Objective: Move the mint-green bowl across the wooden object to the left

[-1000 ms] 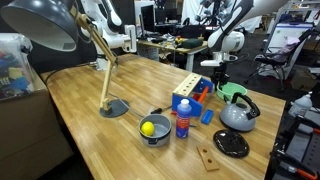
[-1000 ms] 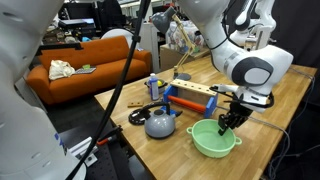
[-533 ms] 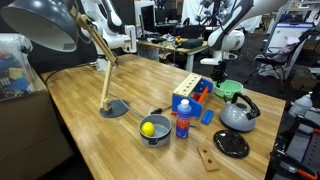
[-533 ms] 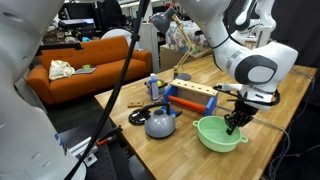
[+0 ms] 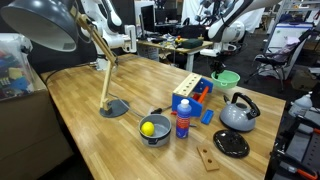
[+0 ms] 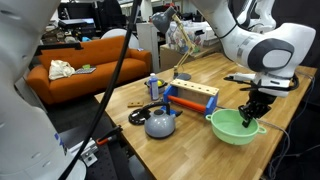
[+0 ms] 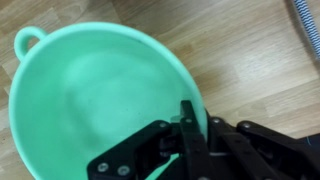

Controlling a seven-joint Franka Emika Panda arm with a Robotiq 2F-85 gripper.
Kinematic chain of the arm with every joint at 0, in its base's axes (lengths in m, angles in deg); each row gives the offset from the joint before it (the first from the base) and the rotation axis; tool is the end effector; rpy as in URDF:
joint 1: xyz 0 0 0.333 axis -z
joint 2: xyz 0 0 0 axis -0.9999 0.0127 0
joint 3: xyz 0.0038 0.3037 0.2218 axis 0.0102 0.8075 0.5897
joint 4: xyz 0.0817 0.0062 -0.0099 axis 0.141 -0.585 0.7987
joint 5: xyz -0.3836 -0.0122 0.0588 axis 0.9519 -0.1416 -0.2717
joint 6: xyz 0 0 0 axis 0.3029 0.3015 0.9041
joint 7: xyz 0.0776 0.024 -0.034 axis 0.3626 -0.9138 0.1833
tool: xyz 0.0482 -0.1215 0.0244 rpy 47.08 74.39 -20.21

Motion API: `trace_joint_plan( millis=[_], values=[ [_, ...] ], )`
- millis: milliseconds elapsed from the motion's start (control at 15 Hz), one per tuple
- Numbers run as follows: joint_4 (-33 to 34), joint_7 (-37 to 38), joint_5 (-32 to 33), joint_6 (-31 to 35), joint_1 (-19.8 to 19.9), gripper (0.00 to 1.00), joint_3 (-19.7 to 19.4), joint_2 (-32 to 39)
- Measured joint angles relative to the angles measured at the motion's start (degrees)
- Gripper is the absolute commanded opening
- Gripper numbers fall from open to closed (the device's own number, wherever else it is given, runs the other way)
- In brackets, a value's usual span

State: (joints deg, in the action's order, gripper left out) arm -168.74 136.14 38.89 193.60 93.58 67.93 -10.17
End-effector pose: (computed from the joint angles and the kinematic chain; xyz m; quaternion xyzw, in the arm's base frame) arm 0.6807 -0.1832 0.1881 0.6013 -0.7963 -0.0619 0.0221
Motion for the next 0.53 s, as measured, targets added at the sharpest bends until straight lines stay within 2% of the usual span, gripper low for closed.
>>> trace_joint_plan(
  millis=[333,400,533],
  values=[
    [5.7,3.2,1.3,-1.7,-1.1,0.02,0.7,0.0],
    [6.9,3.5,1.5,-2.2,-1.2,0.06,0.8,-0.1],
    [8.5,3.7,1.5,-3.8,-1.2,0.06,1.0,-0.1]
  ],
)
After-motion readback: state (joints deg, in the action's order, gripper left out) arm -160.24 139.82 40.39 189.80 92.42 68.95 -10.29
